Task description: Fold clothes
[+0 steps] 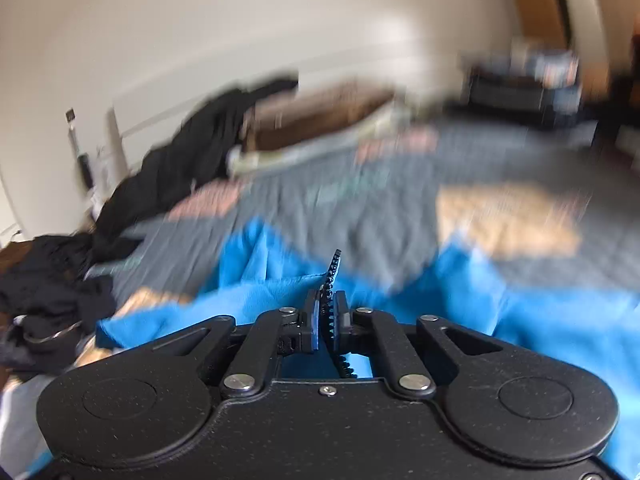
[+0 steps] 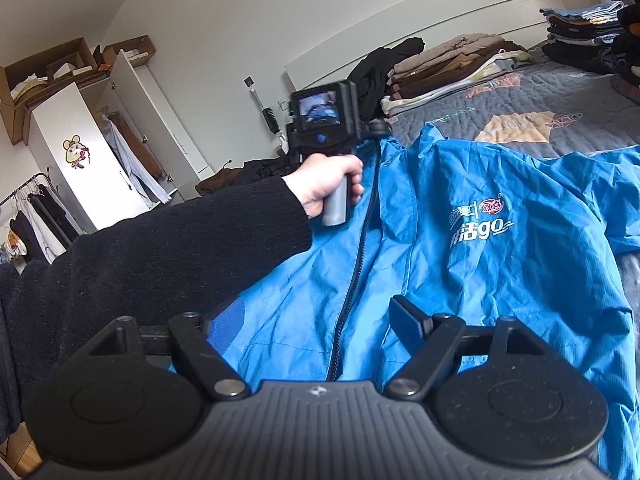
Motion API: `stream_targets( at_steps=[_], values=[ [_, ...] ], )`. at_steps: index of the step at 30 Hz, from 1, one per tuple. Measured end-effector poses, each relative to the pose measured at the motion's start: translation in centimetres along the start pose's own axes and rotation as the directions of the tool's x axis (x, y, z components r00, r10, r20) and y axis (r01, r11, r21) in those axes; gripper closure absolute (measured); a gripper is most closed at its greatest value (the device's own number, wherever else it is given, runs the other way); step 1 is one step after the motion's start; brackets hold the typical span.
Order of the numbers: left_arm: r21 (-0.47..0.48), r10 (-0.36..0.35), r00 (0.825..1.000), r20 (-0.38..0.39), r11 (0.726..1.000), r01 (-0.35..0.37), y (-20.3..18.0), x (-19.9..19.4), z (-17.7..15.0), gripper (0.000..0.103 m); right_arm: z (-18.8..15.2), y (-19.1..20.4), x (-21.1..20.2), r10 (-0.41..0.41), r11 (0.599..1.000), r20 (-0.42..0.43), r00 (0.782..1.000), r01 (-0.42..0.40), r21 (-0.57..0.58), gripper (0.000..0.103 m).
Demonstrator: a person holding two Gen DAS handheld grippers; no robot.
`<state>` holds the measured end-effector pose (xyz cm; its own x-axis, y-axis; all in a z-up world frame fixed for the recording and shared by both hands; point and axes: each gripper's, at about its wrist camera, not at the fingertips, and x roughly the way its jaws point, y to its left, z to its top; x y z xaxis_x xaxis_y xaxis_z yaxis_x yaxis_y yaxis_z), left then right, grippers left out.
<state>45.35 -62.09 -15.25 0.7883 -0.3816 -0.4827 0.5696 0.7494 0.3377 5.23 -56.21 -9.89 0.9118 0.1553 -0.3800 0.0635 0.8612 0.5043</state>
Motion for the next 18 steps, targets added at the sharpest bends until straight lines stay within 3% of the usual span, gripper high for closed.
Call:
stream_targets(
  at_steps=[3,4,5,7,12,13,18],
  values=[
    [0.015,0.013,1.000,0.010,1.000,-0.013,-0.4,-0.3,-0.6,0.080,0.0,-0.1,0.0,-0.004,1.000,0.003,1.000,0.004,0.000,0.024],
    [0.013,0.000,1.000,0.018,1.000,0.000,-0.2,-1.0,-0.5,0.073,0.1,-0.2,-0.1,-0.003,1.000,0.005,1.000,0.003,0.000,0.024],
    [0.012,-0.019,0.999,0.035,1.000,0.018,0.2,-2.1,-0.3,0.058,0.1,-0.3,-0.1,-0.002,1.000,0.007,1.000,0.002,0.001,0.024],
    [0.018,-0.061,0.995,0.076,0.998,0.060,1.0,-5.3,-0.4,0.046,0.2,-0.5,-0.2,-0.004,1.000,0.010,1.000,0.004,-0.001,0.024],
    [0.077,-0.187,0.973,0.137,0.981,0.178,2.9,-16.8,-3.0,0.042,0.8,-1.2,-0.6,-0.030,0.999,0.022,0.999,0.030,0.013,0.024],
    [0.090,-0.202,0.970,0.138,0.978,0.190,3.0,-19.5,-4.1,0.037,1.0,-1.2,-0.8,-0.035,0.999,0.027,0.999,0.034,0.015,0.024],
    [0.187,-0.265,0.959,0.100,0.952,0.243,2.6,-32.4,-11.1,0.033,1.7,-0.7,-1.8,-0.049,0.999,0.052,0.997,0.049,-0.012,0.024]
  ],
)
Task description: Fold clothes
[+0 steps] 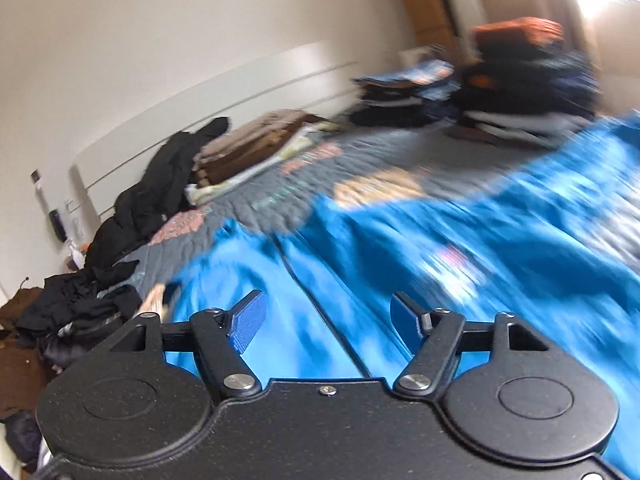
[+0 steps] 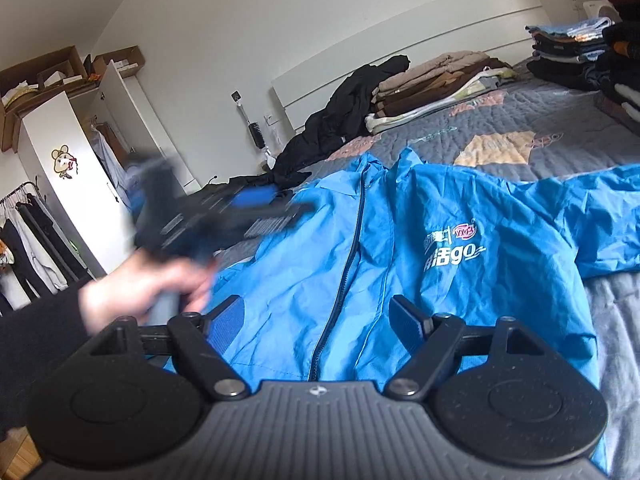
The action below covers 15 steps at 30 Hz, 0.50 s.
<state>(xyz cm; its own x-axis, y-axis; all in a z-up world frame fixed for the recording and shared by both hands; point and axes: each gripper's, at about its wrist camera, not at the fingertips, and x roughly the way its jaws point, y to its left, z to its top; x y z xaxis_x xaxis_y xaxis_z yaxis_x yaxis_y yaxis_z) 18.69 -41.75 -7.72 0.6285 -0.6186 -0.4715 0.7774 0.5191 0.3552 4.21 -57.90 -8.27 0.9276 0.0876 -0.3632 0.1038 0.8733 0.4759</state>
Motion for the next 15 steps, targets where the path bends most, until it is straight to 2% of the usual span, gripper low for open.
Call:
stream_targets(
  at_steps=[2,5,7,9,10,11,12,13,15],
  values=[
    [-0.025,-0.028,0.999,-0.019,0.999,0.028,-1.3,-3.7,-1.6,0.030,0.1,0.6,-0.4,0.002,1.000,0.005,1.000,-0.002,-0.012,0.024],
    [-0.134,-0.056,0.997,-0.052,0.990,0.048,-3.3,-8.3,-4.4,0.027,-0.1,1.8,-0.6,0.009,0.999,-0.003,1.000,-0.009,-0.041,0.024],
    [-0.214,-0.050,0.996,-0.077,0.976,0.033,-4.0,-9.7,-5.9,0.027,-0.4,2.8,-0.5,0.021,0.998,-0.029,0.999,-0.023,-0.065,0.024],
    [-0.315,-0.046,0.994,-0.102,0.949,0.012,-4.6,-10.9,-8.2,0.028,-1.1,3.9,-0.4,0.026,0.996,-0.060,0.998,-0.032,-0.087,0.024],
    [-0.380,-0.048,0.992,-0.113,0.925,0.002,-4.7,-11.4,-9.3,0.037,-1.5,4.4,-0.4,0.023,0.994,-0.074,0.997,-0.030,-0.101,0.024],
    [-0.443,-0.051,0.991,-0.124,0.897,-0.009,-4.8,-12.0,-10.5,0.055,-1.9,4.9,-0.5,0.019,0.993,-0.082,0.996,-0.028,-0.112,0.024],
    [-0.497,-0.068,0.988,-0.139,0.868,-0.010,-5.0,-12.3,-11.6,0.064,-2.2,5.3,-0.6,0.017,0.993,-0.086,0.996,-0.027,-0.118,0.024],
    [-0.524,-0.092,0.984,-0.154,0.851,-0.002,-5.3,-12.7,-12.4,0.072,-2.6,5.7,-0.8,0.017,0.992,-0.091,0.996,-0.028,-0.120,0.024],
    [-0.518,-0.114,0.979,-0.170,0.856,0.010,-6.6,-13.5,-13.4,0.072,-3.1,6.5,-1.4,0.024,0.994,-0.095,0.995,-0.033,-0.100,0.024]
  ],
)
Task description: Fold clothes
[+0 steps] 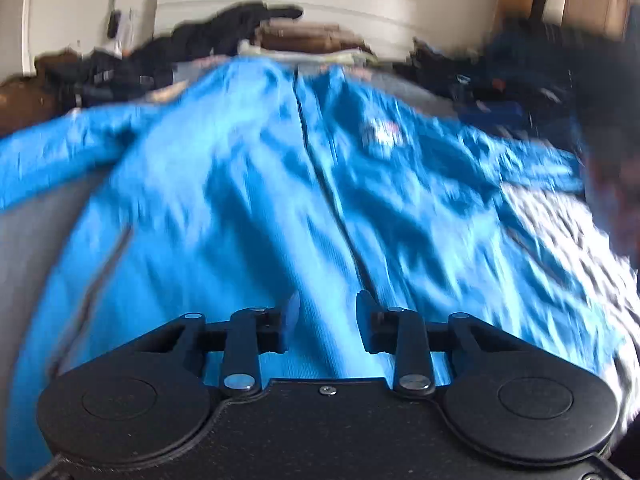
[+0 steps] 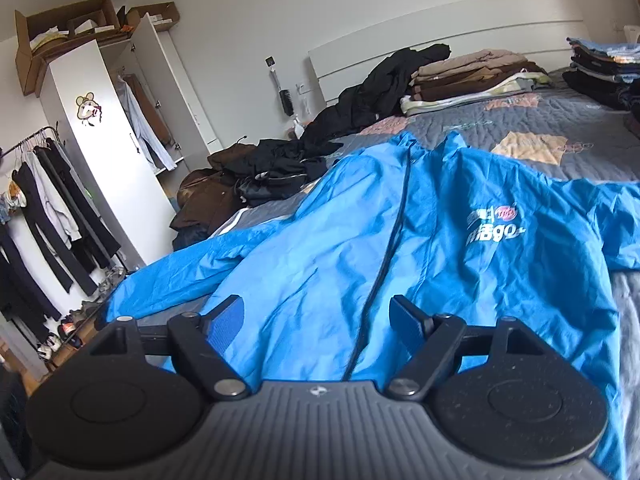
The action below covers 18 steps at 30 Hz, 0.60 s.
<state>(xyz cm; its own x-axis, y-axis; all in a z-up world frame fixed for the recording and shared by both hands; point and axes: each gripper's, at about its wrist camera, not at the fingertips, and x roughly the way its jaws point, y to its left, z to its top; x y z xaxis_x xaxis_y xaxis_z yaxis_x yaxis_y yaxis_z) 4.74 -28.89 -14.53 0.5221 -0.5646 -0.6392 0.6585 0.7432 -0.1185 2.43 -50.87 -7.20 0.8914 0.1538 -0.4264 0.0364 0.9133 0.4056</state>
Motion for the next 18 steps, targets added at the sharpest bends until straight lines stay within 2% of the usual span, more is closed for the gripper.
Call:
stream_targets(
  at_steps=[1,3,5,6,8,9,10,11,12,15,16,18],
  values=[
    [0.010,-0.004,1.000,-0.010,1.000,0.004,-0.4,-0.2,-0.8,0.070,-0.2,0.4,-0.3,0.002,1.000,0.001,1.000,-0.002,0.005,0.024],
    [0.034,-0.013,1.000,-0.027,0.999,0.014,-1.2,-0.6,-2.4,0.061,-0.8,1.3,-1.1,0.010,1.000,0.005,1.000,-0.010,-0.002,0.024],
    [0.064,-0.030,0.999,-0.025,0.997,0.031,-2.2,-0.9,-3.6,0.032,-1.5,2.0,-2.1,0.012,1.000,0.027,1.000,-0.012,0.004,0.024],
    [0.079,-0.034,0.999,-0.020,0.996,0.036,-2.7,-0.9,-4.1,0.029,-1.9,2.1,-2.5,0.015,1.000,0.030,0.999,-0.015,0.013,0.024],
    [0.114,-0.034,0.999,-0.028,0.993,0.037,-3.7,-0.4,-5.2,0.029,-2.6,2.4,-2.9,0.017,1.000,0.023,1.000,-0.018,0.021,0.024],
    [0.132,-0.032,0.999,-0.034,0.991,0.036,-4.2,-0.1,-5.8,0.030,-2.9,2.5,-2.9,0.014,1.000,0.016,1.000,-0.014,0.009,0.024],
    [0.140,-0.025,0.998,-0.057,0.990,0.033,-4.6,0.5,-6.3,0.036,-3.2,2.6,-2.9,0.010,1.000,0.009,1.000,-0.010,-0.004,0.024],
    [0.140,-0.018,0.998,-0.067,0.990,0.028,-4.8,0.9,-6.8,0.038,-3.5,2.8,-3.0,0.006,1.000,0.004,1.000,-0.006,-0.017,0.024],
    [0.140,-0.015,0.998,-0.056,0.990,0.022,-4.9,1.1,-7.2,0.039,-3.8,2.9,-3.0,0.001,1.000,0.000,1.000,-0.001,-0.030,0.024],
    [0.146,-0.049,0.998,-0.036,0.988,0.053,-5.3,0.8,-7.5,0.070,-4.5,2.6,-2.9,0.003,0.999,-0.028,1.000,-0.004,-0.038,0.024],
    [0.149,-0.051,0.998,-0.030,0.987,0.054,-5.5,0.6,-7.5,0.086,-4.7,2.5,-2.8,0.003,0.999,-0.036,0.999,-0.004,-0.038,0.024],
    [0.152,-0.039,0.999,-0.016,0.987,0.041,-5.7,0.4,-7.6,0.088,-5.0,2.2,-2.7,-0.001,0.999,-0.044,0.999,-0.001,-0.044,0.024]
  ],
)
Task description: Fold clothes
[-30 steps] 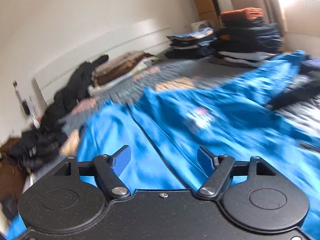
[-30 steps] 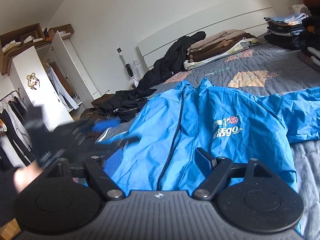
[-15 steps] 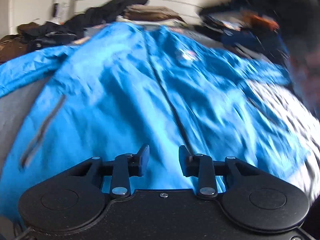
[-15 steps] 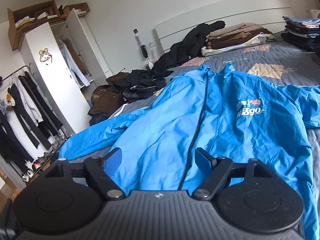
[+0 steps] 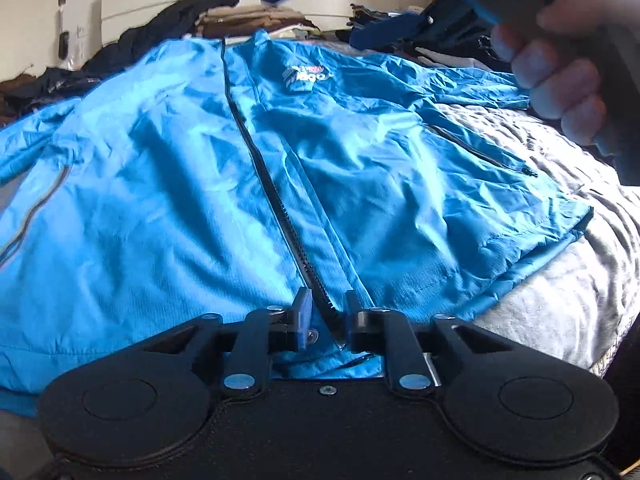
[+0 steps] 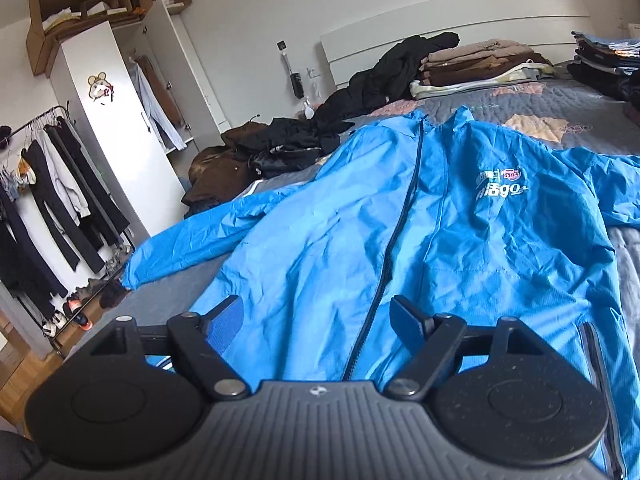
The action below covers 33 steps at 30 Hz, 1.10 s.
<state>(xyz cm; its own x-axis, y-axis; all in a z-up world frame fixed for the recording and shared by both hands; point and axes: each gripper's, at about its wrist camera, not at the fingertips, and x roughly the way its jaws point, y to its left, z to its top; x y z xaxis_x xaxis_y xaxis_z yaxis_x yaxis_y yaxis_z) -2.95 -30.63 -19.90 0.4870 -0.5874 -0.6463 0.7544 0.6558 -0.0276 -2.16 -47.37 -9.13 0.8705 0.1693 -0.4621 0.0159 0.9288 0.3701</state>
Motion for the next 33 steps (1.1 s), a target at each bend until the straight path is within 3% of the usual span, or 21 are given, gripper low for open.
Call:
stream_targets(
  at_steps=[4,12,15,19,23,25,27,28,29,33],
  values=[
    [-0.015,0.010,1.000,0.027,1.000,-0.009,-0.4,-0.7,0.0,0.097,-0.1,-0.3,-0.1,0.009,1.000,-0.003,1.000,-0.008,0.010,0.023],
    [-0.044,-0.002,0.998,0.068,0.999,0.005,-0.6,-3.4,0.8,0.100,0.1,-0.5,-0.9,0.031,0.999,0.013,0.999,-0.031,0.019,0.023],
    [-0.030,-0.039,0.999,0.038,0.999,0.041,-1.2,-3.2,0.6,0.103,0.1,-0.7,-0.9,0.035,0.999,0.012,0.999,-0.035,0.025,0.023],
    [0.012,-0.005,1.000,-0.029,1.000,0.005,-2.2,-1.9,-0.1,0.103,0.1,-0.7,-0.6,0.034,0.999,0.005,0.999,-0.034,0.024,0.023],
    [-0.021,0.015,1.000,0.014,1.000,-0.015,-1.4,-3.3,0.9,0.101,0.1,-0.5,-0.7,0.038,0.999,0.006,0.999,-0.038,0.020,0.023],
    [-0.034,0.033,0.999,0.027,0.999,-0.032,-0.9,-3.9,1.6,0.092,0.2,-0.6,-0.7,0.037,0.999,0.009,0.999,-0.037,0.025,0.023],
    [-0.045,0.061,0.997,0.043,0.997,-0.059,-0.4,-4.4,2.3,0.065,0.4,-0.8,-0.6,0.031,0.999,0.011,0.999,-0.031,0.034,0.023],
    [-0.045,0.087,0.994,0.059,0.995,-0.084,-0.2,-4.7,2.5,0.044,0.5,-0.8,-0.6,0.024,0.999,0.012,1.000,-0.025,0.038,0.023],
    [-0.045,0.114,0.990,0.082,0.993,-0.111,0.0,-5.2,2.8,0.038,0.6,-0.8,-0.6,0.013,0.999,0.013,1.000,-0.014,0.042,0.023],
    [-0.095,0.159,0.982,0.101,0.984,-0.149,1.5,-6.6,4.5,0.038,0.8,-0.5,-0.7,-0.025,0.999,0.017,1.000,0.025,0.045,0.023]
  ],
)
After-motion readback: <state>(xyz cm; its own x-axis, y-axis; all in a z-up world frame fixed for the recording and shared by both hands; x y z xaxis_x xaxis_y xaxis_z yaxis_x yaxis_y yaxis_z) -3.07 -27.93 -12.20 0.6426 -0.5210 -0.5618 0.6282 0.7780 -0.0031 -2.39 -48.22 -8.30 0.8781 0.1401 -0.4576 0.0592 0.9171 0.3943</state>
